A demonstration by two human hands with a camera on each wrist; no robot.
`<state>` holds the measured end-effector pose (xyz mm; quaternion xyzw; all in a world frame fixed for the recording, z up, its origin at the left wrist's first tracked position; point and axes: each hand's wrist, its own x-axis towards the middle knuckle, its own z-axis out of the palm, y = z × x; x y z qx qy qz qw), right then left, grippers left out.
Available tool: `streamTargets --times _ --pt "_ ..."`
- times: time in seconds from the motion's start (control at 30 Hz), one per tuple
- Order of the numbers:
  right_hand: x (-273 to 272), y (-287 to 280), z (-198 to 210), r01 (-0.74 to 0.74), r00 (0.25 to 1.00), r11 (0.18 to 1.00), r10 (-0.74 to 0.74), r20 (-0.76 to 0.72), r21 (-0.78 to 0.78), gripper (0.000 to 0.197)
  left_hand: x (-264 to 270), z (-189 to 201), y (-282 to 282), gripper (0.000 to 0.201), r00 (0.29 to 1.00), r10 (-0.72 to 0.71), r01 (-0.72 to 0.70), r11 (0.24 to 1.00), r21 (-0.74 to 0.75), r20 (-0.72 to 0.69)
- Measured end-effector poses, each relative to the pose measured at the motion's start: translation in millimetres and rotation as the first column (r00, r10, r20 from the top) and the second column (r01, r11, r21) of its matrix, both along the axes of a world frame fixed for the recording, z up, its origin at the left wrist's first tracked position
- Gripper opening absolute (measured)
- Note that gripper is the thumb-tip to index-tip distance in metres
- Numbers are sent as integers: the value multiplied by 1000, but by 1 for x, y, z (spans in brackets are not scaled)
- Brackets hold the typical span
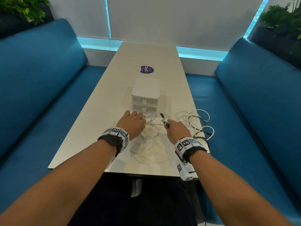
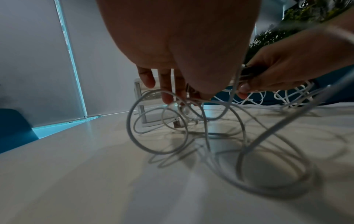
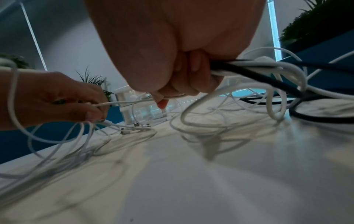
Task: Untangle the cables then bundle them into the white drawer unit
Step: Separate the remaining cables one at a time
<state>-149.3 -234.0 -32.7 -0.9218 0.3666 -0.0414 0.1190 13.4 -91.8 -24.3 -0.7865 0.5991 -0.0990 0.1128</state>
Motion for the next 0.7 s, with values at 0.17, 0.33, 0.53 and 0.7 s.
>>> streamTargets --times 0.17,0.33,0.53,0.7 --pt "-13 -12 0 160 985 985 -156 -72 61 20 13 1 6 36 981 128 -117 990 84 -146" --pt "-30 -25 6 216 945 975 -197 -260 46 14 35 -4 22 39 970 215 -192 965 180 -115" --pt "-37 -31 6 234 938 972 -232 -257 -23 19 54 12 27 33 946 302 -291 952 99 -119" --pt "-25 -23 6 217 967 976 -214 -134 2 22 48 15 16 29 923 309 -319 948 -5 -230"
